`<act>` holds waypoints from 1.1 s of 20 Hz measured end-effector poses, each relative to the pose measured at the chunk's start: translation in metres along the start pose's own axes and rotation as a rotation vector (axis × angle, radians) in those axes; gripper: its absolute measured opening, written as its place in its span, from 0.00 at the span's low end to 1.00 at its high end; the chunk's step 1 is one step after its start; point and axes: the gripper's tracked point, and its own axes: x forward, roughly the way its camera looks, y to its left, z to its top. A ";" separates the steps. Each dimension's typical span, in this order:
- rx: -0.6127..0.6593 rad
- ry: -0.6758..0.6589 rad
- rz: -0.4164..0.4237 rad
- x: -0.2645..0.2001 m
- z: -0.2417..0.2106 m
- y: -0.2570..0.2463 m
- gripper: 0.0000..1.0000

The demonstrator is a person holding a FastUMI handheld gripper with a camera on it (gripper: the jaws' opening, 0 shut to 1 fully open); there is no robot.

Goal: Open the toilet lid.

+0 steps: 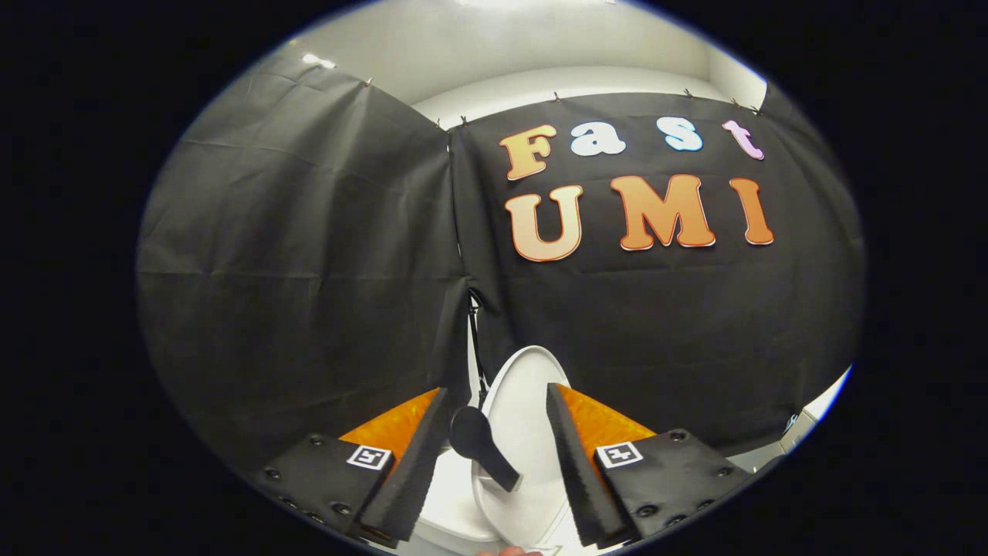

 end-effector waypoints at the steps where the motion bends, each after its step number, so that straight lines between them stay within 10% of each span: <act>1: 0.000 0.006 0.005 -0.006 0.005 -0.009 0.78; 4: 0.014 0.007 -0.003 -0.021 0.028 -0.054 0.90; 22: -0.137 0.006 -0.245 -0.230 0.059 -0.340 0.90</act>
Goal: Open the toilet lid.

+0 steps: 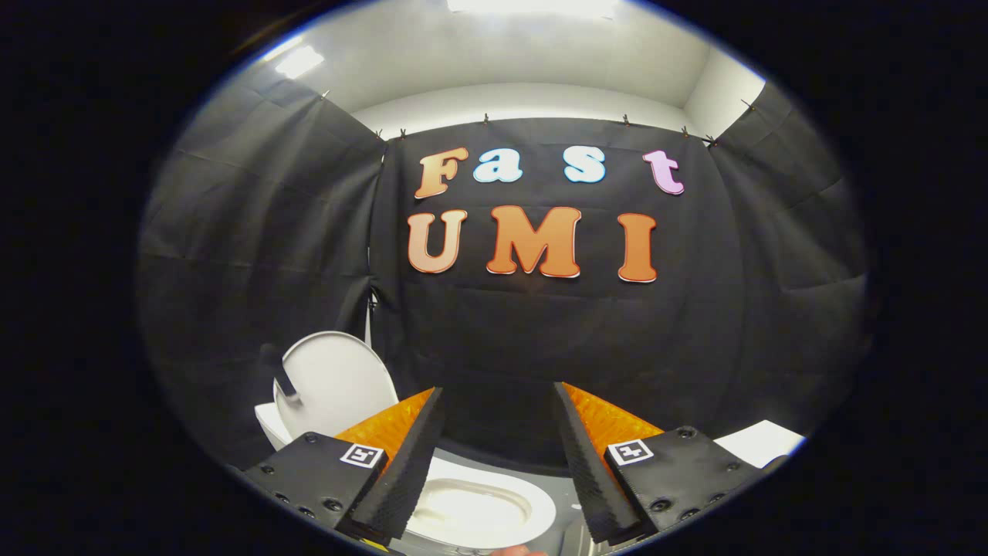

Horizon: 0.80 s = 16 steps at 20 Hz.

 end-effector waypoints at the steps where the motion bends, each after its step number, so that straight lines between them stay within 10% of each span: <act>1: -0.005 0.012 -0.007 -0.009 -0.008 -0.012 0.90; 16: 0.068 0.026 -0.157 -0.092 -0.070 -0.135 0.91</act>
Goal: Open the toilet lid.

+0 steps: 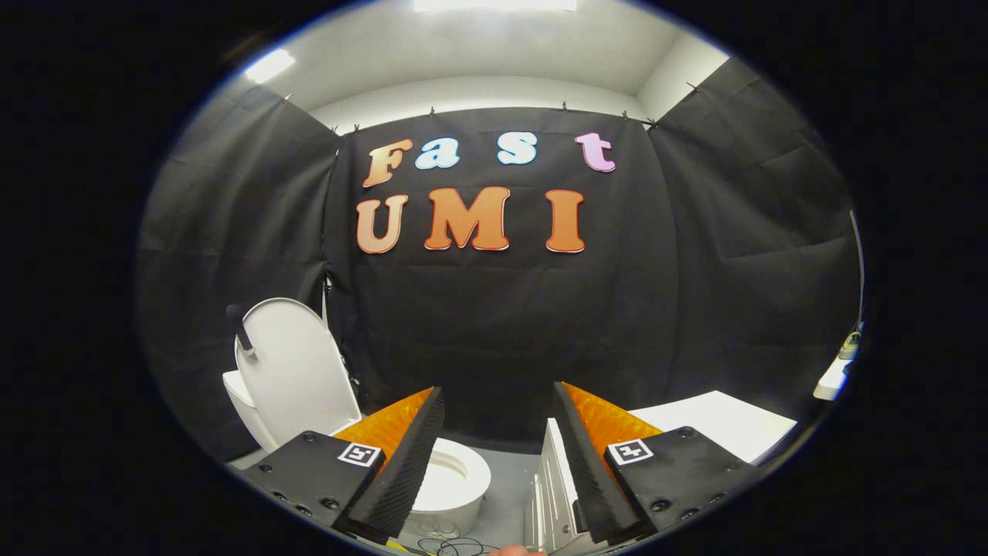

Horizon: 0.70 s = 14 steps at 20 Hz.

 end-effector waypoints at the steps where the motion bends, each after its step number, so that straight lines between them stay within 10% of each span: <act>1: 0.024 -0.016 -0.019 -0.002 0.002 -0.008 0.91; 14: 0.055 -0.052 -0.088 -0.001 0.006 -0.045 0.92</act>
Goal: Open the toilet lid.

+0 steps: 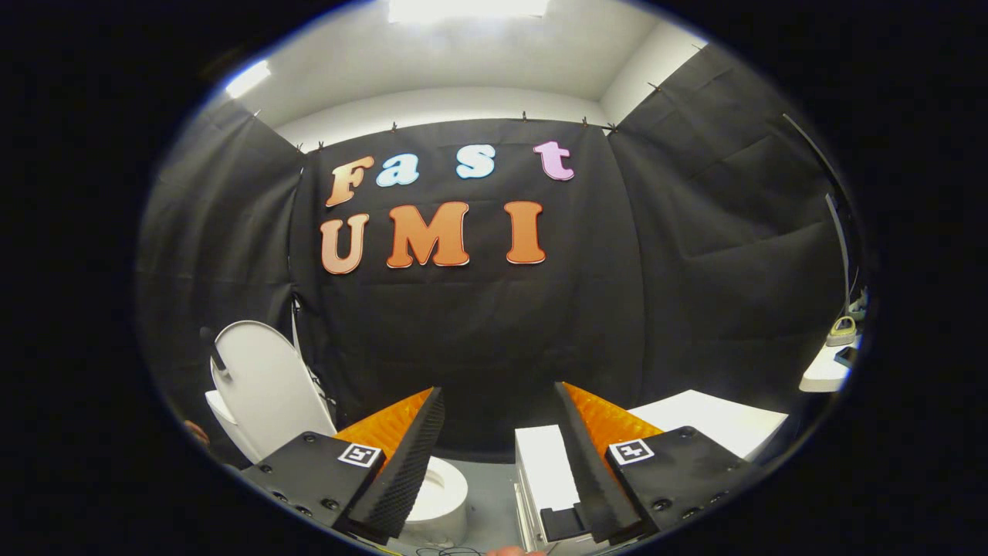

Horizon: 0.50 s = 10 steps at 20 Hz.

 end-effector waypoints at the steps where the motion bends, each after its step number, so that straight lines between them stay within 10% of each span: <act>1: 0.001 0.003 0.002 0.000 -0.003 0.001 0.92; 10: -0.004 0.011 0.010 0.002 -0.006 0.009 0.92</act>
